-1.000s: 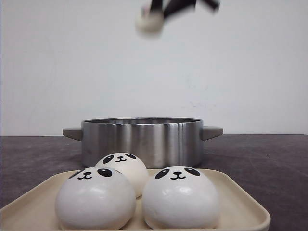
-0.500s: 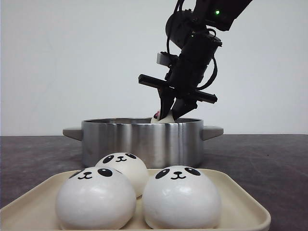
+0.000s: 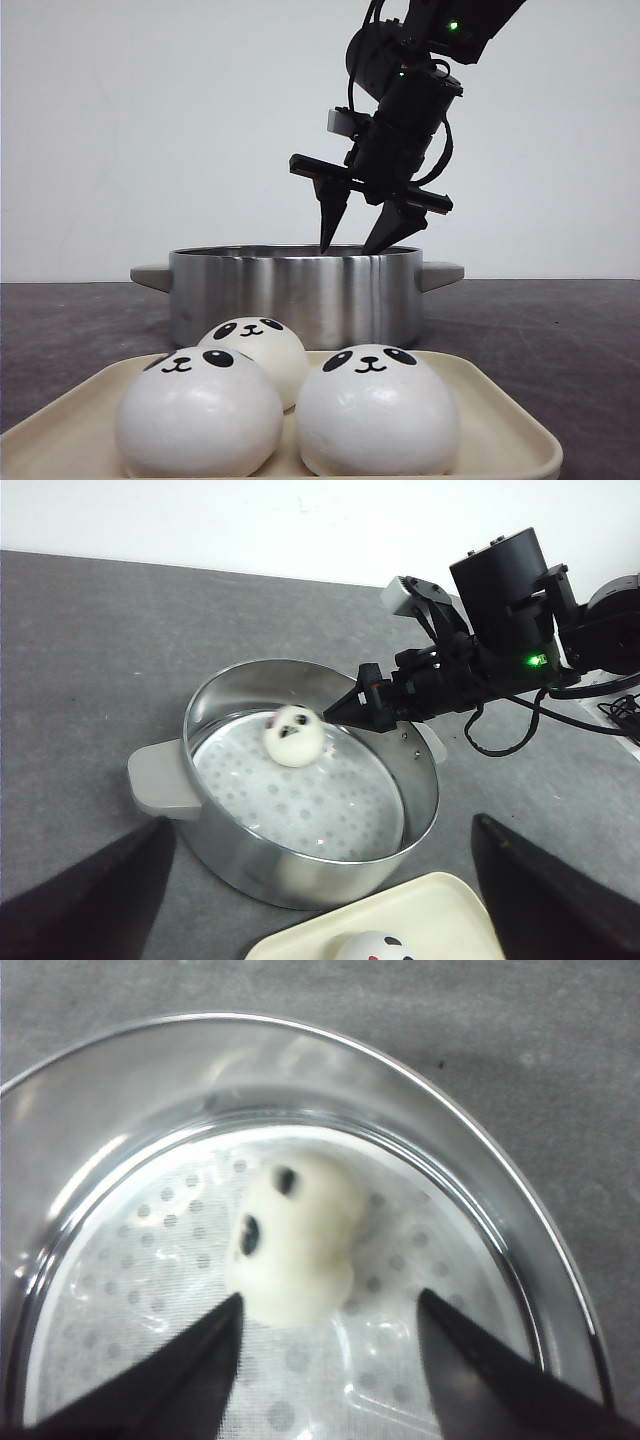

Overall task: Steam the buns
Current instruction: 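Lift the bun with the right gripper, lower into the pot, release, then withdraw the right gripper and bring the left gripper toward the tray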

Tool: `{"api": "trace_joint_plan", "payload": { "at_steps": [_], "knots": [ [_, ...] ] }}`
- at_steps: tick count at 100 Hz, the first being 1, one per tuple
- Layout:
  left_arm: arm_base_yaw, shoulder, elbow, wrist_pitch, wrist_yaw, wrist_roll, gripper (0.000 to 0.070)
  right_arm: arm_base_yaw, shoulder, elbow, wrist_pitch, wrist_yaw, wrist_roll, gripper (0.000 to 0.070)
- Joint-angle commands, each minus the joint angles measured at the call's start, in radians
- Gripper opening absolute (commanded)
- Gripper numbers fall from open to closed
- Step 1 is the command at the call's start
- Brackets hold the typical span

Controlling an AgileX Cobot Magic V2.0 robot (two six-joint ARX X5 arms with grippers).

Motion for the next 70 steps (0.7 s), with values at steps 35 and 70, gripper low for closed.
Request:
{"api": "trace_joint_plan", "payload": {
  "at_steps": [35,70],
  "knots": [
    [-0.033,0.062,0.014,-0.064,0.041,0.0,0.0551,0.031,-0.221,0.052,-0.132,-0.052,-0.045,0.0008],
    [-0.307,0.398,0.031,-0.061,0.032,-0.213,0.055,0.225,-0.656,0.052,-0.195,0.024,-0.064,0.0007]
  ]
}}
